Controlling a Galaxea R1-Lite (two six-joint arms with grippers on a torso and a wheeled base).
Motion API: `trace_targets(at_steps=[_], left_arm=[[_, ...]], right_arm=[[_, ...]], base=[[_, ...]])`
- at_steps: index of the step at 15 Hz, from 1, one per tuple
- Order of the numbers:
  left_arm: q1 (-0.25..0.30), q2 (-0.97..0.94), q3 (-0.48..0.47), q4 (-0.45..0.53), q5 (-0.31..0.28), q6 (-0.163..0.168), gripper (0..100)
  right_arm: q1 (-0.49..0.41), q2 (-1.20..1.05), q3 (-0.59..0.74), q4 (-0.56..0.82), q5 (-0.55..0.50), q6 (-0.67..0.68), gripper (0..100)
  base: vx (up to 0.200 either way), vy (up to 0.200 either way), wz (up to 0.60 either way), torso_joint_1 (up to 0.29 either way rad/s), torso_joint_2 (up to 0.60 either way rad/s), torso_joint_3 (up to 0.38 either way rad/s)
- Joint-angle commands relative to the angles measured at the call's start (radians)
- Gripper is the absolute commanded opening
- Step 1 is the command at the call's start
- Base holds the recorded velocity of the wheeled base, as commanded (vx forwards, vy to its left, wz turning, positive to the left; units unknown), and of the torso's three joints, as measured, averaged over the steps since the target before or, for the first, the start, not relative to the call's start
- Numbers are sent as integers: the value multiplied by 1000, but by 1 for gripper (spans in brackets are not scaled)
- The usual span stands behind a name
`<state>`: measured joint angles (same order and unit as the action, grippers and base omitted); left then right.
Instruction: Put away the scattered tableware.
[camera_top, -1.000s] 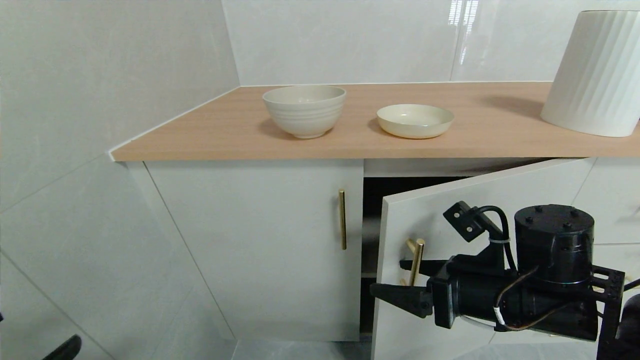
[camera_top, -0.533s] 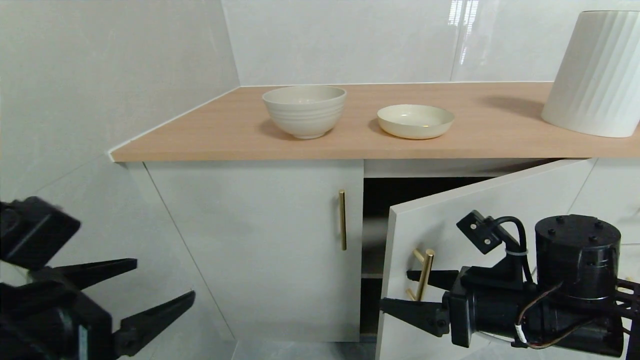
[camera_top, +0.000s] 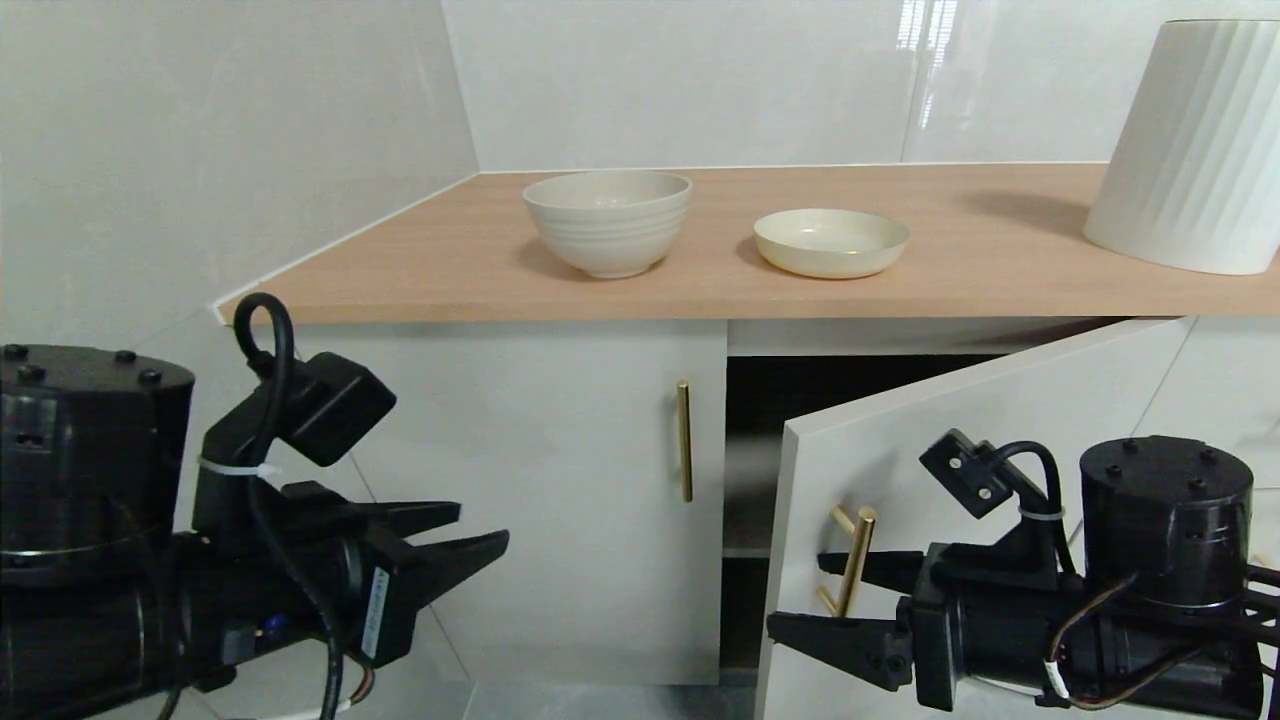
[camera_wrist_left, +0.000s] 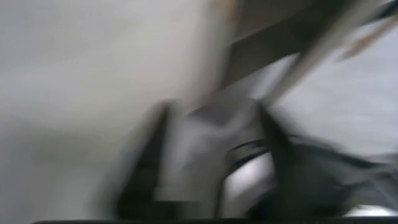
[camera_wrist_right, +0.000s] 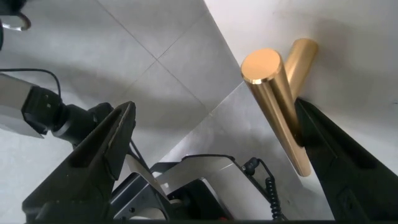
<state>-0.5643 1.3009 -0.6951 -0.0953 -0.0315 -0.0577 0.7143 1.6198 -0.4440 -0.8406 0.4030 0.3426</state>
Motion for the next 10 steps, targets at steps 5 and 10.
trace_targets(at_steps=[5,10], left_arm=[[-105,173,-20,-121,-156,-31,0],[-125,426,-98,-290,-146,-44,0]], right_arm=[[1,-11,5,-2,2,0,100],[1,-23,16,-2,4,-13,100]], base=[[0,0,0,0,0,0],[0,0,0,0,0,0]])
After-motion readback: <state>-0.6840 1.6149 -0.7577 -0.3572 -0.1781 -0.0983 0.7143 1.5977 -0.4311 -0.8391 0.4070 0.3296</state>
